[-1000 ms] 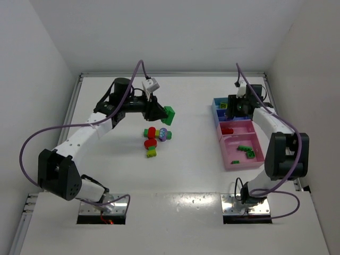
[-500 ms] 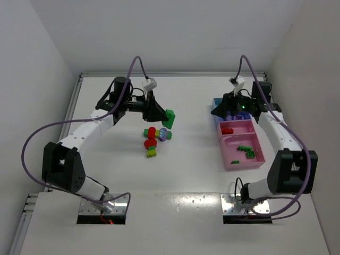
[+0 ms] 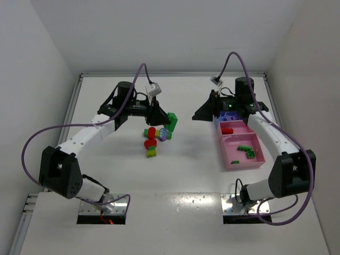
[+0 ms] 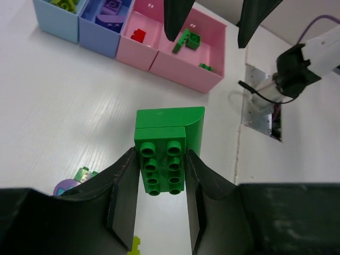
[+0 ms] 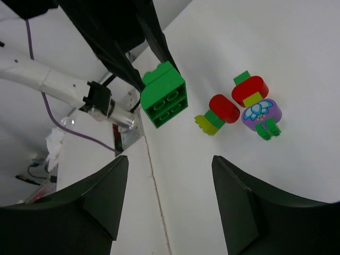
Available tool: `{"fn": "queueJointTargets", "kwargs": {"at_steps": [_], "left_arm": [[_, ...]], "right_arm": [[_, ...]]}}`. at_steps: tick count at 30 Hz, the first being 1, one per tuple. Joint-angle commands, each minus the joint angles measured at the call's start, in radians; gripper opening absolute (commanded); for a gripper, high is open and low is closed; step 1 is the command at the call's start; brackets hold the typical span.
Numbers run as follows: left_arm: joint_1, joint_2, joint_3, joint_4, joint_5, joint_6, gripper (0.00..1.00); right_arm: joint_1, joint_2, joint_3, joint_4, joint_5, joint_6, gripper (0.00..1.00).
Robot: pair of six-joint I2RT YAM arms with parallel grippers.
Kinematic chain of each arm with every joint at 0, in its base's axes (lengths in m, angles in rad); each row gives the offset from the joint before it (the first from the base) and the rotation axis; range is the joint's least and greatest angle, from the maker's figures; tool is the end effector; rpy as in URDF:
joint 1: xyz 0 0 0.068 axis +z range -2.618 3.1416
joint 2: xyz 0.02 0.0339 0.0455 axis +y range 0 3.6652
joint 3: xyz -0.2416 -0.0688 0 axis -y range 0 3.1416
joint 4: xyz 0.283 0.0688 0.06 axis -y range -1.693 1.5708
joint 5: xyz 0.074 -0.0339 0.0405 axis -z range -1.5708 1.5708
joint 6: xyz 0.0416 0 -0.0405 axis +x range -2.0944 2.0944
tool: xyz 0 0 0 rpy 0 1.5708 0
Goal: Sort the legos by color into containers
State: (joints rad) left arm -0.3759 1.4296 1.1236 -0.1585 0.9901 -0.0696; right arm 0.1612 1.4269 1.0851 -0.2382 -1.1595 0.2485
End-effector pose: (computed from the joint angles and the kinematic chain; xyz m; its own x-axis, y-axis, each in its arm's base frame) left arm 0.3226 -0.1647 0.2813 -0.4780 0.1477 -0.8658 0.8656 0.2468 -0.4358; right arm 0.3373 0.0935 0.2646 -0.7262 -0.0185 -0.6872 -0.6627 0.2848 0.6926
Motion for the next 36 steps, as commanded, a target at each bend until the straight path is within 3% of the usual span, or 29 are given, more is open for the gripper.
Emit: {"fn": "queueJointTargets", "kwargs": {"at_steps": [1,12,23,29,33,36], "left_arm": [[-0.030,-0.061,-0.016,0.007,-0.131,0.070,0.00],[-0.078,-0.061,-0.005,-0.012,-0.206,0.090,0.00],[-0.067,-0.014,0.027,0.013,-0.034,0.019,0.00],[-0.067,0.005,0.047,0.022,-0.109,-0.001,0.00],[-0.078,0.005,0.047,0.022,-0.232,-0.001,0.00],[-0.087,-0.017,0.025,0.036,-0.231,-0.001,0.00]], "right_arm": [[0.015,-0.043,0.007,0.134,0.007,0.146,0.65],[0.098,-0.025,0.016,0.125,0.167,0.146,0.66],[0.127,-0.016,0.006,0.094,0.175,0.071,0.66],[0.136,-0.016,-0.013,0.074,0.211,0.061,0.66],[0.155,-0.016,-0.013,0.063,0.250,0.051,0.64],[0.164,-0.016,-0.013,0.054,0.280,0.040,0.63]]}}
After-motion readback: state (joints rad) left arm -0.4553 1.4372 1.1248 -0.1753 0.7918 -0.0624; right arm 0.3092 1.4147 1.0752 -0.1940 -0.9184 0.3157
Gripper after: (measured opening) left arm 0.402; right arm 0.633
